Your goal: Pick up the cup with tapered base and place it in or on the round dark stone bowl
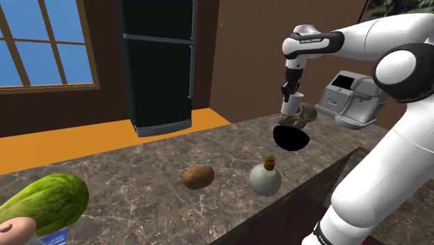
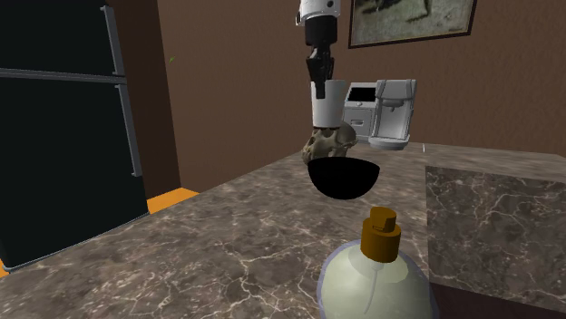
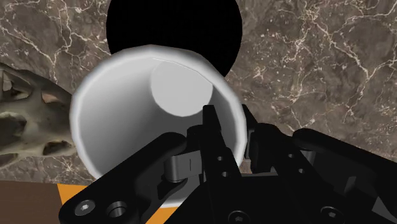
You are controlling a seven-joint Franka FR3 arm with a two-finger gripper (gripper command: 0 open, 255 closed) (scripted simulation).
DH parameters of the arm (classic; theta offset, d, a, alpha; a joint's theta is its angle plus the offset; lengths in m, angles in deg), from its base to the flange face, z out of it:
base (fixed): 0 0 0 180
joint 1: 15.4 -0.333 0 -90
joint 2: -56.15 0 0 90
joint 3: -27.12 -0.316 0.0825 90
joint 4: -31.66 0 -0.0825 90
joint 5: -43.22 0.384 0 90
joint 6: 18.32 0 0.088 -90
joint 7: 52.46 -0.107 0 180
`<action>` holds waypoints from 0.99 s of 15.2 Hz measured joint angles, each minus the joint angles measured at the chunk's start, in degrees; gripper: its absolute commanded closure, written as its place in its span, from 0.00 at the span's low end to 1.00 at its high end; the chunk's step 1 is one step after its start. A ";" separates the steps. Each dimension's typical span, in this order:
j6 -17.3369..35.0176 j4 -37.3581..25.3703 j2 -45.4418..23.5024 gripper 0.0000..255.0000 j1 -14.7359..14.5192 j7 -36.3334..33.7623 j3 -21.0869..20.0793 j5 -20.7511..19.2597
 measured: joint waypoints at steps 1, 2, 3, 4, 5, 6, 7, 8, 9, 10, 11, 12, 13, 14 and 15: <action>-0.07 1.15 1.40 1.00 0.47 0.80 0.45 -0.56; -0.09 1.71 2.19 1.00 0.98 1.78 1.03 -0.93; 0.17 2.94 3.34 1.00 1.46 2.60 1.52 -1.44; 0.40 4.08 4.36 1.00 1.70 2.80 1.67 -1.86; 0.82 4.77 4.66 1.00 1.79 2.86 1.74 -2.00; 1.56 5.74 4.89 1.00 1.86 2.85 1.81 -2.13; 2.16 6.53 5.09 1.00 1.94 2.87 1.89 -2.26; 2.99 7.28 5.01 1.00 1.98 2.88 2.00 -2.27; 3.74 8.12 5.08 1.00 2.01 2.78 2.03 -2.33; 4.60 8.92 5.03 1.00 2.03 2.69 2.08 -2.35; 5.23 9.45 4.92 1.00 2.04 2.64 2.13 -2.34; 5.91 10.35 5.12 1.00 2.03 2.40 2.06 -2.45; 6.65 10.97 4.99 1.00 2.03 2.31 2.10 -2.45; 7.42 11.66 4.91 1.00 2.07 2.29 2.18 -2.47; 8.04 12.39 5.02 1.00 2.13 2.27 2.25 -2.57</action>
